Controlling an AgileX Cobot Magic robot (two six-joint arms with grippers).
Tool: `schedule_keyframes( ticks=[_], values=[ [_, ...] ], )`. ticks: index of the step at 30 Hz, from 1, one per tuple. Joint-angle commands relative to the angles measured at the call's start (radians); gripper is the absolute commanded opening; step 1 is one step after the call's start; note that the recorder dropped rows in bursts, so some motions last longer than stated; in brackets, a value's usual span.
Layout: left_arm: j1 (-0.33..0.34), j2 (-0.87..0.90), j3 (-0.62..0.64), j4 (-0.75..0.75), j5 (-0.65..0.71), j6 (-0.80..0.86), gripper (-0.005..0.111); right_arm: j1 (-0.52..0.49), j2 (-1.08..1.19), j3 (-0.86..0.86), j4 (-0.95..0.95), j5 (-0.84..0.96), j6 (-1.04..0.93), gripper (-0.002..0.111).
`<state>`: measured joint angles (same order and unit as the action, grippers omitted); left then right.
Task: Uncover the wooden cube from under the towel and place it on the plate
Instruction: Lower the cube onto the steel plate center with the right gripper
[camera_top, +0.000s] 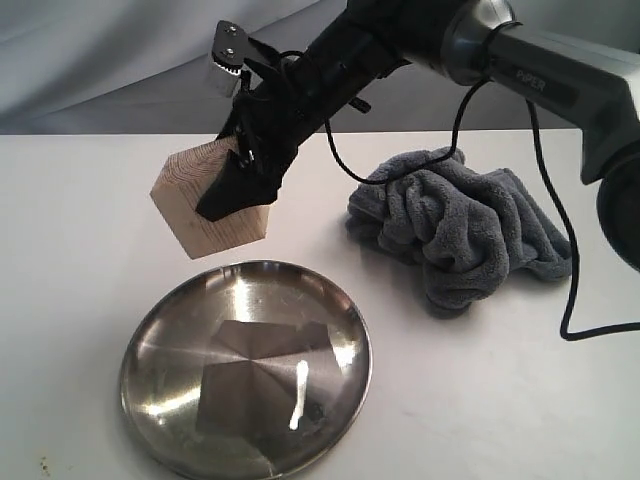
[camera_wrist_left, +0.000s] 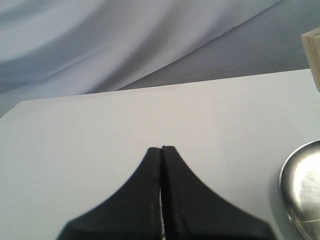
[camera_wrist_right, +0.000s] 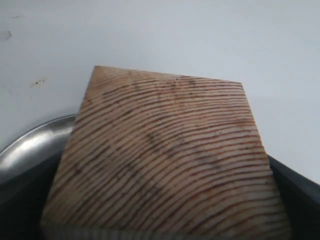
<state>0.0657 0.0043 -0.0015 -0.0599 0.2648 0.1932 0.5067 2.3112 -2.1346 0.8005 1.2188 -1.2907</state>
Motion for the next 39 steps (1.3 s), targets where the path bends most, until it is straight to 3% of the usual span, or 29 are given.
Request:
schedule_keyframes(
  ticks=[1, 9, 16, 31, 39],
  values=[
    [-0.001, -0.004, 0.002, -0.005, 0.001, -0.002, 0.000, -0.007, -0.023, -0.001, -0.084, 0.002, -0.002, 0.000],
    [-0.001, -0.004, 0.002, -0.005, 0.001, 0.000, 0.000, -0.005, -0.023, 0.124, -0.104, 0.002, -0.022, 0.000],
    [-0.001, -0.004, 0.002, -0.005, 0.001, 0.000, 0.000, 0.014, -0.023, 0.269, -0.067, 0.002, -0.153, 0.000],
    [-0.001, -0.004, 0.002, -0.005, 0.001, -0.002, 0.000, 0.033, -0.023, 0.430, 0.007, -0.129, -0.281, 0.000],
    [-0.001, -0.004, 0.002, -0.005, 0.001, 0.000, 0.000, 0.033, -0.013, 0.453, 0.041, -0.100, -0.300, 0.000]
  ],
)
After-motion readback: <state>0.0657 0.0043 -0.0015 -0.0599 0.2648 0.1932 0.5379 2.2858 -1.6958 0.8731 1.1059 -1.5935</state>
